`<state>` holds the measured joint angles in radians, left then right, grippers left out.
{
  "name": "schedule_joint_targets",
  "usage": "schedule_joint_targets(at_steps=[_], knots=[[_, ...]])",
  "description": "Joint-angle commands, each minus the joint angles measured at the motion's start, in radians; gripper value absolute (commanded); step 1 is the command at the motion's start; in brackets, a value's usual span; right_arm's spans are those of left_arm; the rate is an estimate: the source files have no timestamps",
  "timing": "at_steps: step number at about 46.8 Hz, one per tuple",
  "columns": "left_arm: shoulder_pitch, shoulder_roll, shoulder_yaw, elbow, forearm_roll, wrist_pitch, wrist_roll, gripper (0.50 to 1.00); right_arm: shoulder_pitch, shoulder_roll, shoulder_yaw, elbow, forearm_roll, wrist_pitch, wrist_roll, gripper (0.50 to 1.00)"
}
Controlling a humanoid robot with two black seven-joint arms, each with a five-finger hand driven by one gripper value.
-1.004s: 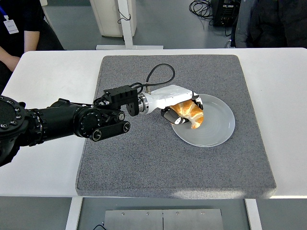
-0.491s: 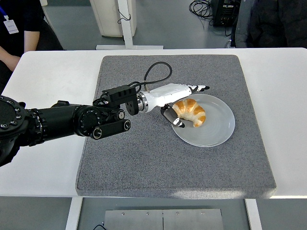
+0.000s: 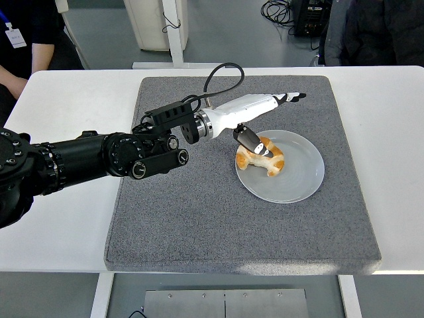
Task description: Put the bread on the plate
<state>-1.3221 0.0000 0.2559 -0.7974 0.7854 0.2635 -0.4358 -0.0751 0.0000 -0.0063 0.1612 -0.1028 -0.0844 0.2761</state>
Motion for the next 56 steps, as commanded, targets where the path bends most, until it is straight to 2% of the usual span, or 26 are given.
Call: schedule_joint_targets(at_steps=[1,9,17,26,32,39,45,50,56], knots=[[-0.026,0.0,-0.012,0.0,-0.044,-0.02,0.005,0.975,0.0,0.0,-0.001,0.0,0.0,0.0,0.0,1.0],[-0.108,0.0,-0.012,0.001,-0.172,-0.038,0.017,0.975,0.0,0.0,-0.001,0.0,0.0,0.0,0.0,1.0],[-0.149,0.0,-0.023,0.001,-0.258,-0.044,0.046,0.975,0.0,0.0,0.0,0.0,0.0,0.0,0.0,1.0],[-0.143,0.0,-0.136,0.001,-0.445,-0.049,0.106,0.975,0.0,0.0,-0.001,0.0,0.0,0.0,0.0,1.0],[-0.132,0.047,-0.199,0.0,-0.575,-0.067,0.123,0.975,0.0,0.0,-0.001,0.001,0.0,0.0,0.0,1.0],[-0.095,0.109,-0.276,0.001,-0.669,-0.101,0.121,0.975,0.0,0.0,-0.001,0.001,0.0,0.0,0.0,1.0],[-0.022,0.156,-0.435,0.001,-0.669,-0.15,0.132,0.975,0.0,0.0,-0.001,0.001,0.0,0.0,0.0,1.0],[0.038,0.187,-0.575,0.001,-0.669,-0.194,0.183,0.975,0.001,0.0,0.0,0.001,0.0,0.0,0.0,1.0],[0.093,0.212,-0.67,0.001,-0.667,-0.199,0.209,0.975,0.0,0.0,0.0,0.001,0.0,0.0,0.0,1.0]])
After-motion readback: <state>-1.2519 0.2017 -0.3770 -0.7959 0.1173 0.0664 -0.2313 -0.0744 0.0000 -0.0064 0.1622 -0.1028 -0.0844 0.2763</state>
